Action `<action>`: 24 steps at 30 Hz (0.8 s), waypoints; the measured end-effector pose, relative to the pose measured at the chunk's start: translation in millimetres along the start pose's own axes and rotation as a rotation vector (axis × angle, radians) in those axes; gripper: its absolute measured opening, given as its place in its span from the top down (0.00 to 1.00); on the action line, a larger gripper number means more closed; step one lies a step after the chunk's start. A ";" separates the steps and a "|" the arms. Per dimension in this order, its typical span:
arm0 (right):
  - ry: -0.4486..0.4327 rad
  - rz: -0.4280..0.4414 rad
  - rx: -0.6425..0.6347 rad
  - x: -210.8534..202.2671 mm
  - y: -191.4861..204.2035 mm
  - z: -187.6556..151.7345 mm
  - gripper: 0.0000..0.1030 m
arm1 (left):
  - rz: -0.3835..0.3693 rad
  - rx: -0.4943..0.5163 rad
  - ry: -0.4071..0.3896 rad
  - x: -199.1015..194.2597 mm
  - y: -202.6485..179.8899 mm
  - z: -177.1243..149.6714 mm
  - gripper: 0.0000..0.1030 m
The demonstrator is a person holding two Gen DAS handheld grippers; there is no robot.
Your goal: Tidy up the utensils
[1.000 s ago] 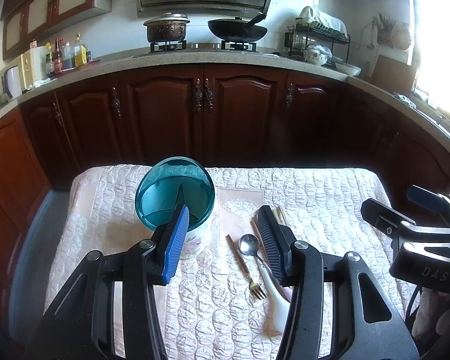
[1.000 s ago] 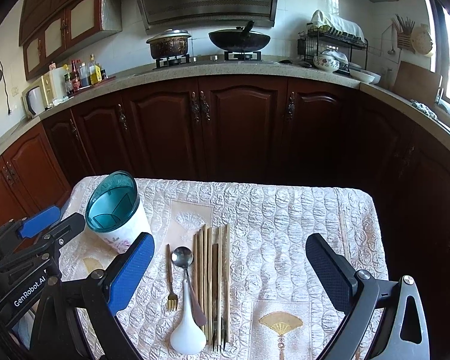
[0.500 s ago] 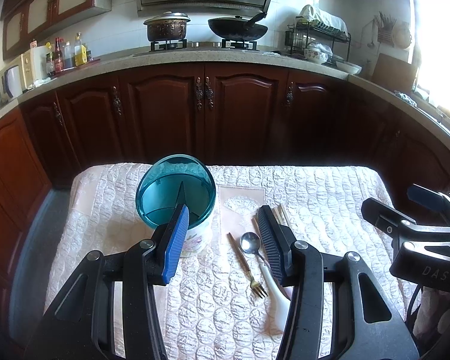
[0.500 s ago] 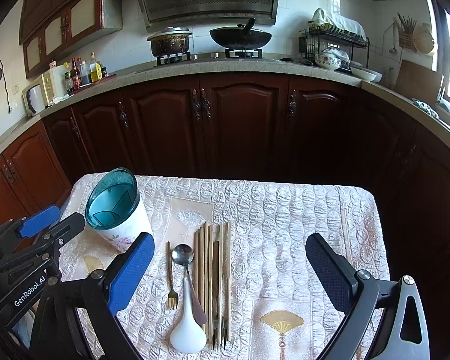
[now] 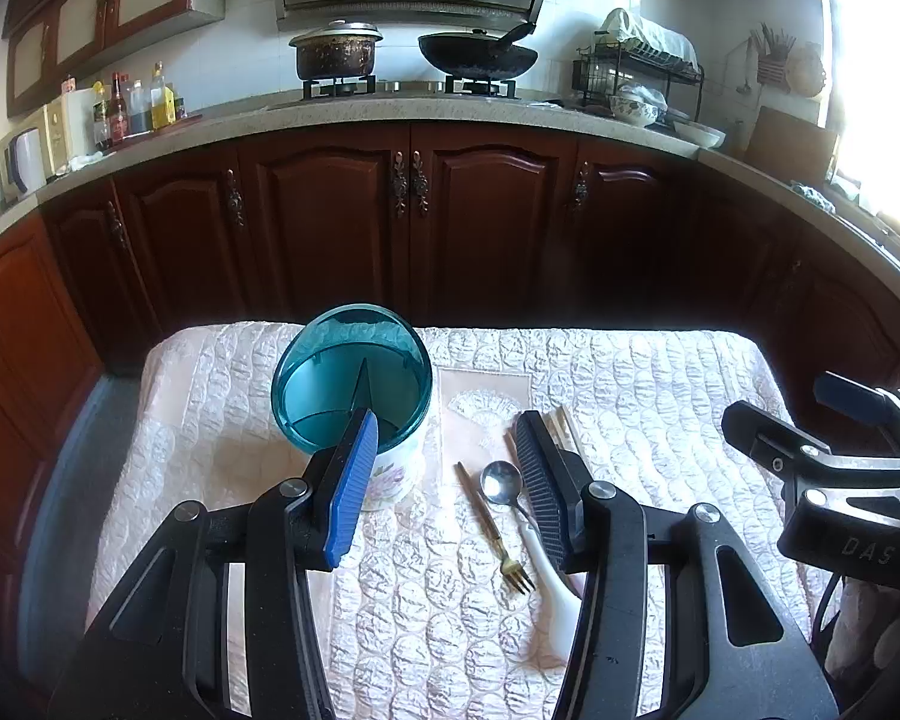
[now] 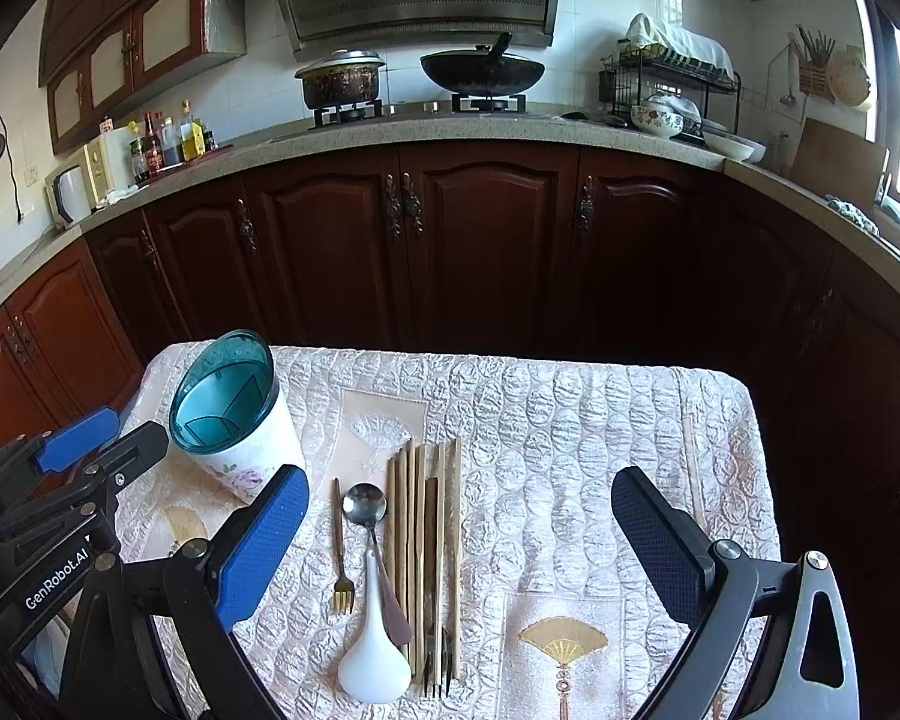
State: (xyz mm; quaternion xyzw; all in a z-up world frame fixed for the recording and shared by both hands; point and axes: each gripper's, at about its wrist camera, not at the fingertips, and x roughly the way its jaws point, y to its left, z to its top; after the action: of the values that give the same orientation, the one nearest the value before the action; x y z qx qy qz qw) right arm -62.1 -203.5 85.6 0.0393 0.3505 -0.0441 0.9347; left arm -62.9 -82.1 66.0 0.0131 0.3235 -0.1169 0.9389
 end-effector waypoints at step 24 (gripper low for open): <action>0.017 0.004 -0.016 4.6 1.0 -0.7 0.02 | -0.006 -0.006 0.011 4.2 0.9 -1.0 0.54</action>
State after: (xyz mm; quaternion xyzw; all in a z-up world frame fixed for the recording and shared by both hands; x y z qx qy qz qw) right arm -59.0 -202.7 82.0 0.0330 0.3586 -0.0390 0.9321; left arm -60.1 -82.1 62.6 0.0102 0.3291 -0.1187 0.9367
